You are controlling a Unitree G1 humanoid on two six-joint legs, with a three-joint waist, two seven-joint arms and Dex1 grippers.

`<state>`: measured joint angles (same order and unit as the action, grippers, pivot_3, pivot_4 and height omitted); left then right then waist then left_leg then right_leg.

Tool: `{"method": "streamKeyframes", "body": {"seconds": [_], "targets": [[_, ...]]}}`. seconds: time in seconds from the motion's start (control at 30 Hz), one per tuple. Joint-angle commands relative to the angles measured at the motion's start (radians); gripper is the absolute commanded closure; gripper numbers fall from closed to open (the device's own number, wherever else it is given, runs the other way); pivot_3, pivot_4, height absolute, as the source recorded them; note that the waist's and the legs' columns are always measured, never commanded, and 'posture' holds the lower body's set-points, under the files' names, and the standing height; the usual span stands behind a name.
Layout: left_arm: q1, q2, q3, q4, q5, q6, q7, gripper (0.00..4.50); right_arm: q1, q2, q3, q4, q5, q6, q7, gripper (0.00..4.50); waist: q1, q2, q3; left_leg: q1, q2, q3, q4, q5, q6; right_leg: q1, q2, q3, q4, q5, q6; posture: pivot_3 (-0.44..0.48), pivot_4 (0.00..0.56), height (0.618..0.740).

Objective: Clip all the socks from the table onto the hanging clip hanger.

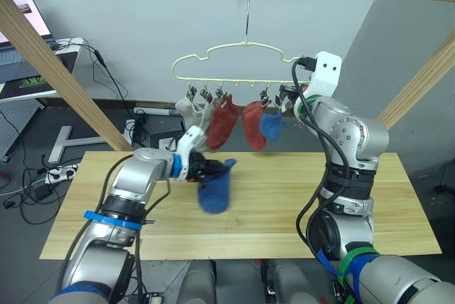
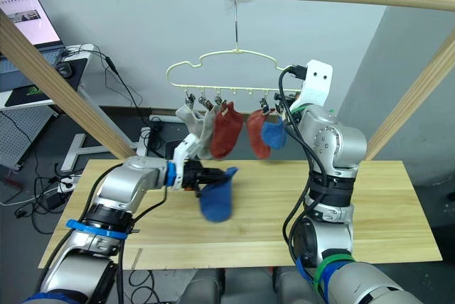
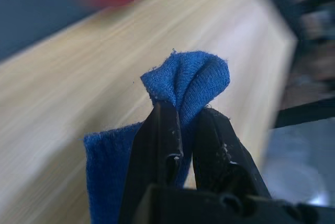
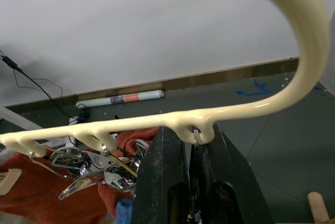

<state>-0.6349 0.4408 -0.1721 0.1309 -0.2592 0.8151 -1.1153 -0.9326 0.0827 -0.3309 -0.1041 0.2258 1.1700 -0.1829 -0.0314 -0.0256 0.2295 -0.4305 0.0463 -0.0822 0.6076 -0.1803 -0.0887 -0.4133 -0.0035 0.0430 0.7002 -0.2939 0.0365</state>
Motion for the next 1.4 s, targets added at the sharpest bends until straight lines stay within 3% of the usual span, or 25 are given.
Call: {"method": "streamKeyframes", "body": {"seconds": [0.03, 0.3, 0.47, 0.9, 1.4], "targets": [[-0.047, -0.047, -0.036, -0.079, -0.057, 0.055, 0.005, 3.78, -0.042, -0.004, 0.003, -0.036, 0.021, -0.005, -0.001, 4.50, -0.003, 0.000, 0.000, 0.000, 0.000, 0.000, 0.000, 0.000, 0.000, 0.000, 0.000, 0.000, 0.000, 0.000, 0.000, 0.034, 0.192, 0.740], [-0.168, -0.258, -0.061, 0.103, -0.001, -0.089, 0.178, 3.78, -0.050, -0.004, 0.007, -0.032, 0.016, -0.009, -0.002, 4.50, -0.005, 0.000, 0.000, 0.000, 0.000, 0.001, 0.000, 0.000, 0.000, 0.000, 0.000, 0.001, -0.001, 0.000, 0.000, 0.013, 0.184, 0.740], [-0.204, -0.330, -0.043, 0.228, 0.043, -0.198, 0.284, 3.78, -0.051, -0.008, 0.007, -0.040, 0.014, -0.004, -0.005, 4.50, -0.010, 0.000, 0.000, 0.000, 0.000, 0.001, 0.000, 0.000, 0.000, -0.001, 0.000, 0.001, -0.001, 0.000, 0.000, 0.002, 0.180, 0.740], [-0.310, -0.406, 0.054, 0.441, 0.040, -0.347, 0.408, 3.78, -0.046, -0.017, 0.012, -0.050, 0.014, 0.005, -0.008, 4.50, -0.009, 0.000, 0.000, -0.002, -0.001, 0.001, 0.000, 0.000, 0.000, -0.001, 0.000, 0.001, -0.002, 0.000, 0.000, -0.005, 0.183, 0.740], [-0.339, -0.382, 0.084, 0.430, 0.030, -0.330, 0.402, 3.78, -0.037, -0.014, 0.015, -0.047, 0.012, -0.004, -0.009, 4.50, -0.011, 0.000, 0.000, -0.002, -0.001, 0.001, 0.000, 0.000, 0.000, -0.001, 0.000, 0.001, -0.002, 0.000, 0.000, -0.006, 0.183, 0.740]]}}
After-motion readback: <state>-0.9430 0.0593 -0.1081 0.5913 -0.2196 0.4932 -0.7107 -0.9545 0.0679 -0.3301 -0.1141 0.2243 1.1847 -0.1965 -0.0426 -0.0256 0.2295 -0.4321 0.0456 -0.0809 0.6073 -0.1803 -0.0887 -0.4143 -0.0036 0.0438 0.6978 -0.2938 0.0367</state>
